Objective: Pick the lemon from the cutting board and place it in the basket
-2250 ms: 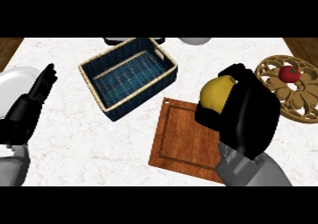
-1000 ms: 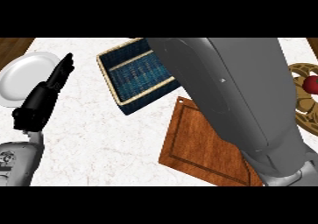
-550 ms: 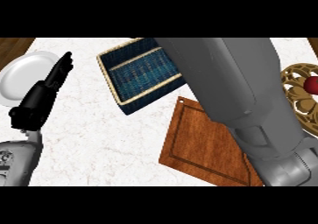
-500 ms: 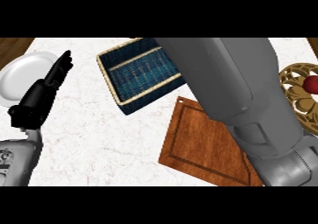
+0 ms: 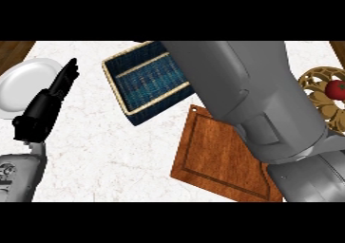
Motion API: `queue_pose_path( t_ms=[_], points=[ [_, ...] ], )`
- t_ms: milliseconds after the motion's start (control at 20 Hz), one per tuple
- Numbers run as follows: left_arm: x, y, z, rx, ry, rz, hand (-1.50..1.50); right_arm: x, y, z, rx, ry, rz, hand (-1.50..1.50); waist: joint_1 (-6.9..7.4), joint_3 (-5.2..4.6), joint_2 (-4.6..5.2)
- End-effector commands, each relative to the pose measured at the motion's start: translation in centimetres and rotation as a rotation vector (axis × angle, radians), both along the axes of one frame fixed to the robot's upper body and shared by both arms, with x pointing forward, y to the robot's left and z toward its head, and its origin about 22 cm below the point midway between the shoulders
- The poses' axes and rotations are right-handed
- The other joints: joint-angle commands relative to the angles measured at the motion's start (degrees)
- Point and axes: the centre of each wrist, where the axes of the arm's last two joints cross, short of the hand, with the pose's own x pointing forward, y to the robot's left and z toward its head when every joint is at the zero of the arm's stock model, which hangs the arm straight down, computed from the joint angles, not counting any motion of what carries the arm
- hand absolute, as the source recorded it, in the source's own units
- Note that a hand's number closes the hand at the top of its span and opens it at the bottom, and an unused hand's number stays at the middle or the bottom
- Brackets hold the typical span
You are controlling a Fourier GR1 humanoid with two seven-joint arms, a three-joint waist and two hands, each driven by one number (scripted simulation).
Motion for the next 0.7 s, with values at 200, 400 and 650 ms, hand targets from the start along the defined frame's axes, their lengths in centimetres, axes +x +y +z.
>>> queue_pose_path(
  t_ms=[200, 400, 650],
  points=[
    [-0.4, -0.5, -0.4, 0.006, 0.01, -0.006, 0.0, 0.6, 0.7, -0.4, 0.124, 0.149, -0.097, -1.5, 0.22, 0.07, 0.08],
    [0.5, 0.1, -0.1, 0.001, -0.011, 0.029, 0.0, 0.6, 0.7, -0.6, 0.193, 0.021, -0.083, -1.5, -0.69, 0.08, 0.13],
    [-0.9, -0.2, -0.9, -0.015, 0.01, 0.023, 0.0, -0.4, 0.6, 1.8, 0.393, -0.246, -0.124, -1.5, -1.53, 0.16, -0.37]
  ],
)
